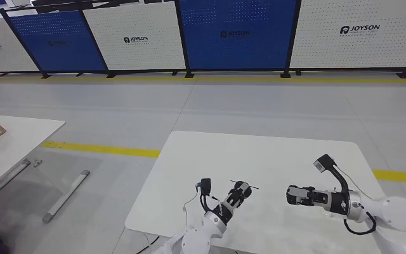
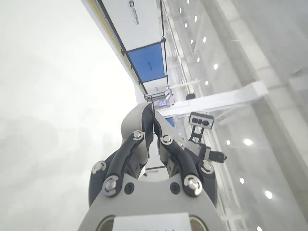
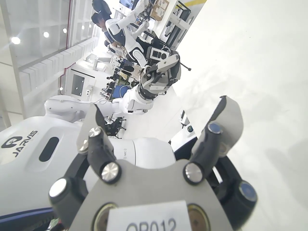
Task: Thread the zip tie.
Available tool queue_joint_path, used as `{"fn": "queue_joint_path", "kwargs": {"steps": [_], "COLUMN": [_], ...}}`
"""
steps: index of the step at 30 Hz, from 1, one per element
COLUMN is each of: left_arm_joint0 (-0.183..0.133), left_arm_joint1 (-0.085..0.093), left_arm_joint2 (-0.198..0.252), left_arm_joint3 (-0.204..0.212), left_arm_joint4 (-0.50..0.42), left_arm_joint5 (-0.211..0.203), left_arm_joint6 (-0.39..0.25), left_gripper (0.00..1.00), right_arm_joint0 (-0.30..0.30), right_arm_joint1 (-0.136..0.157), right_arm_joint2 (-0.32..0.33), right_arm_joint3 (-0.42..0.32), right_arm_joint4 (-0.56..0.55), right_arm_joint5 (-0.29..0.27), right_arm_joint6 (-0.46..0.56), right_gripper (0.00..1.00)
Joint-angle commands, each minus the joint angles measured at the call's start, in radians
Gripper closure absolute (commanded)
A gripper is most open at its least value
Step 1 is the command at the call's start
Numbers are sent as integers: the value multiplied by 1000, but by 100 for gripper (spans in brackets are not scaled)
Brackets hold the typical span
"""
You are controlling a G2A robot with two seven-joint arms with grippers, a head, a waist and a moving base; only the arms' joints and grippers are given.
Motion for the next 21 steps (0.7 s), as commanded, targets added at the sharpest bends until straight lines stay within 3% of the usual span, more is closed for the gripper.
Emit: {"fn": "queue_joint_path", "kwargs": {"steps": [1, 2, 12, 16, 17, 19, 21], "left_arm_joint0": [-11, -11, -8, -20, -17, -15, -15], "left_arm_joint1": [12, 16, 16, 13, 12, 13, 13], "left_arm_joint2": [-36, -55, -54, -88, -91, -110, -110], "left_arm_joint3": [0, -2, 5, 50, 55, 45, 45], "left_arm_joint4": [104, 101, 76, -24, -83, -164, -164], "left_arm_joint5": [-22, -23, -22, -40, -45, -56, -56], "left_arm_joint6": [-102, -119, -141, -147, -180, -220, -220], "left_gripper": [100, 100, 100, 100, 100, 100, 100], "right_arm_joint0": [0, 0, 0, 0, 0, 0, 0], "right_arm_joint1": [0, 0, 0, 0, 0, 0, 0], "right_arm_joint2": [0, 0, 0, 0, 0, 0, 0], "right_arm_joint3": [0, 0, 0, 0, 0, 0, 0], "right_arm_joint4": [0, 0, 0, 0, 0, 0, 0], "right_arm_joint5": [0, 0, 0, 0, 0, 0, 0], "right_arm_joint6": [0, 0, 0, 0, 0, 0, 0], "right_gripper": [0, 0, 0, 0, 0, 0, 0]}}
